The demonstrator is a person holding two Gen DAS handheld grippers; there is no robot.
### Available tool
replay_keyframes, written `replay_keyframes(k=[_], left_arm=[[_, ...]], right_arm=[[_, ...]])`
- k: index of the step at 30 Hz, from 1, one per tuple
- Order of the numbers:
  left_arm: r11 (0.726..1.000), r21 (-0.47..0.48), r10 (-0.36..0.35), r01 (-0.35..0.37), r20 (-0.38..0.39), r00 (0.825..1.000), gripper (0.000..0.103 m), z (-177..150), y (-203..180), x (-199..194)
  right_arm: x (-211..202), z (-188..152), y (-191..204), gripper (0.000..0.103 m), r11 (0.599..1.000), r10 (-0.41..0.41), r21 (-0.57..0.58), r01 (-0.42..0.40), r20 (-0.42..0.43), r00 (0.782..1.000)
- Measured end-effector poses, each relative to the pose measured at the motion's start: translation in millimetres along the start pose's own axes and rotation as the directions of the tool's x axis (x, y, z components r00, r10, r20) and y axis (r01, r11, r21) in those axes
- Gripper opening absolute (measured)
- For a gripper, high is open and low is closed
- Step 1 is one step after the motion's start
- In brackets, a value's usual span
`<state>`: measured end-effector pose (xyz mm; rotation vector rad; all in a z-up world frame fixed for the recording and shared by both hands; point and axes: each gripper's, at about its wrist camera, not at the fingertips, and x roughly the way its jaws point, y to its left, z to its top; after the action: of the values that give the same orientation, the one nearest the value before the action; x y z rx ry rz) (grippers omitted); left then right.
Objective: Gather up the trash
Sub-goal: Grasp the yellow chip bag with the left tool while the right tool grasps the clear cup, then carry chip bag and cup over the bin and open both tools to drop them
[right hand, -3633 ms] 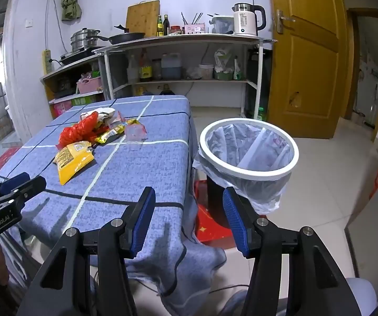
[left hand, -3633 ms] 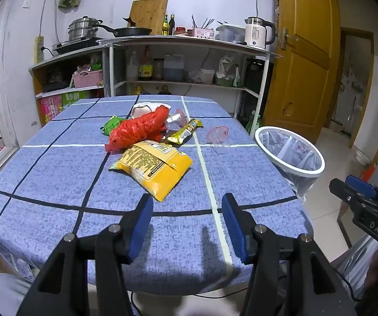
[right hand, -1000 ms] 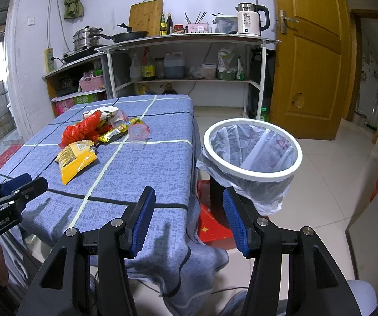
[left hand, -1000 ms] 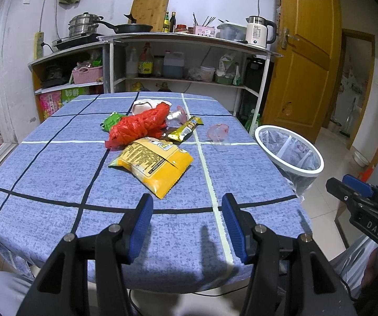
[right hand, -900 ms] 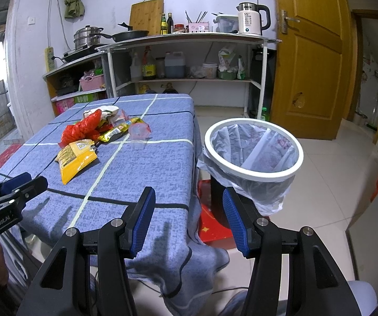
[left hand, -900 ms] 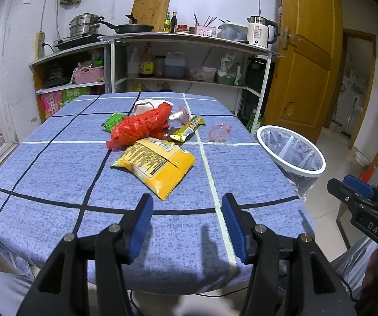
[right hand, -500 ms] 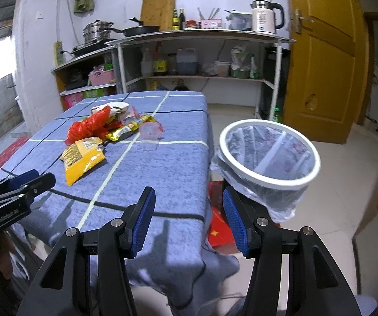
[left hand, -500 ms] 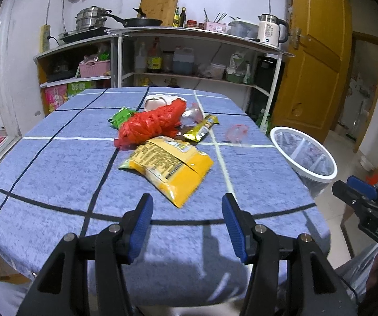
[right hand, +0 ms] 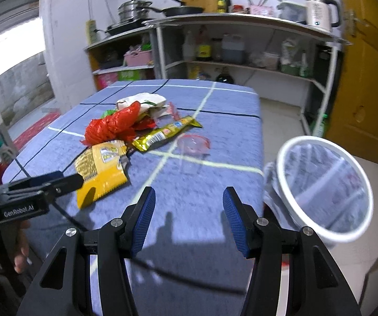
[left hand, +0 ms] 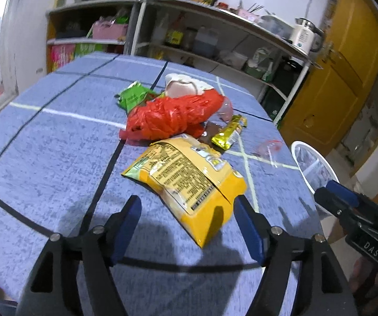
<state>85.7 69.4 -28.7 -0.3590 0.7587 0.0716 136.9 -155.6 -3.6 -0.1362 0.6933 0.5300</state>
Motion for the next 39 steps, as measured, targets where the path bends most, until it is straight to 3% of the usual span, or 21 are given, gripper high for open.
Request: replay_keyframes(k=[10, 16, 18, 21, 22, 26, 29, 39], left_arm=[[0.999, -0.05, 0.019, -0.022, -0.047, 0.999, 0.076, 14, -3, 25], [0.998, -0.015, 0.059, -0.06, -0.041, 0.997, 0.075, 21, -11, 35], [0.997, 0.008, 0.078, -0.078, -0.037, 0.996, 0.07, 22, -14, 38], [0.995, 0.029, 0.099, -0.098, -0.026, 0.995, 0.052, 23, -16, 40], [0.994, 0.033, 0.101, -0.1, -0.026, 0.995, 0.041, 23, -16, 41], [0.996, 0.036, 0.082, -0.081, -0.021, 0.996, 0.029, 23, -14, 40], [0.997, 0.048, 0.055, -0.054, -0.009, 0.998, 0.022, 21, -16, 34], [0.998, 0.065, -0.013, 0.01, 0.044, 0.999, 0.014, 15, -23, 0]], right_arm=[[60, 27, -13, 0.055, 0.999, 0.052, 0.016, -0.051, -0.123, 0.991], [86, 40, -21, 0.055, 0.998, 0.052, 0.041, -0.046, -0.168, 0.984], [93, 41, -22, 0.054, 0.998, 0.043, 0.049, -0.035, -0.185, 0.982], [98, 43, -24, 0.054, 0.998, 0.036, 0.057, -0.026, -0.199, 0.979], [99, 42, -25, 0.054, 0.998, 0.044, 0.059, -0.032, -0.202, 0.978], [98, 40, -27, 0.03, 0.996, 0.07, 0.076, -0.055, -0.207, 0.976], [95, 39, -27, 0.03, 0.994, 0.082, 0.085, -0.066, -0.197, 0.977], [66, 32, -36, 0.029, 0.99, 0.102, 0.112, -0.086, -0.143, 0.984]])
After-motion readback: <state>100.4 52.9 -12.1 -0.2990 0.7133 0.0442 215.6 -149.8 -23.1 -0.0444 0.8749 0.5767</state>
